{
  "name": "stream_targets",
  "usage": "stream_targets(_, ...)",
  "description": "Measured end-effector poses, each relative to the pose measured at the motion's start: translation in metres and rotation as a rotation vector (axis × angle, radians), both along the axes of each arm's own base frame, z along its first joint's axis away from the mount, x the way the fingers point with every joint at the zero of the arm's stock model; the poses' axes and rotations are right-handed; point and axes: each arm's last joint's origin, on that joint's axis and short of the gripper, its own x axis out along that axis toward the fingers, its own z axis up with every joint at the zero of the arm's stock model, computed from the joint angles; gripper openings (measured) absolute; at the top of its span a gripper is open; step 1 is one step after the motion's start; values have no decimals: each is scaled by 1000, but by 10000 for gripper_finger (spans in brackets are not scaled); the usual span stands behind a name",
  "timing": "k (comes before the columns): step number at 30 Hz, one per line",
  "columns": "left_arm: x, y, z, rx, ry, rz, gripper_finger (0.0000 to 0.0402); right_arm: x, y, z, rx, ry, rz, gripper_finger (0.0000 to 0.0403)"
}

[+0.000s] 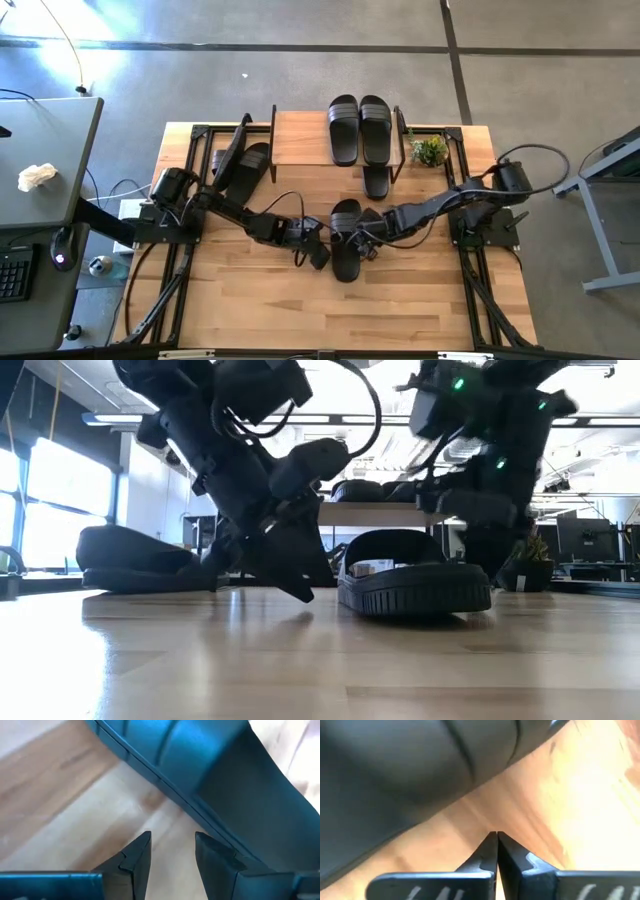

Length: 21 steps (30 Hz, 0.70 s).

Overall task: Pick and place slides into the shelf
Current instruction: Put the black slipper under the shelf

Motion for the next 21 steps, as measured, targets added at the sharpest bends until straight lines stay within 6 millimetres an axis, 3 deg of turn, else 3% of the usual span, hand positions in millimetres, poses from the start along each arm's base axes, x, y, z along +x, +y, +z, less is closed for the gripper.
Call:
stream_targets(6, 0, 3, 0, 3, 1, -1, 138, -24, 21, 42, 6, -97, -2, 0)
stream_targets(13, 1, 4, 0, 7, -2, -10, 138, -43, 57, 88, 338, -301, 193, 0)
stream_targets(17, 1, 4, 0, 11, -2, -13, 138, -40, 85, 94, 408, -425, 277, 0)
stream_targets(21, 1, 4, 0, 13, -2, -11, 138, -38, 106, 74, 341, -396, 317, 0)
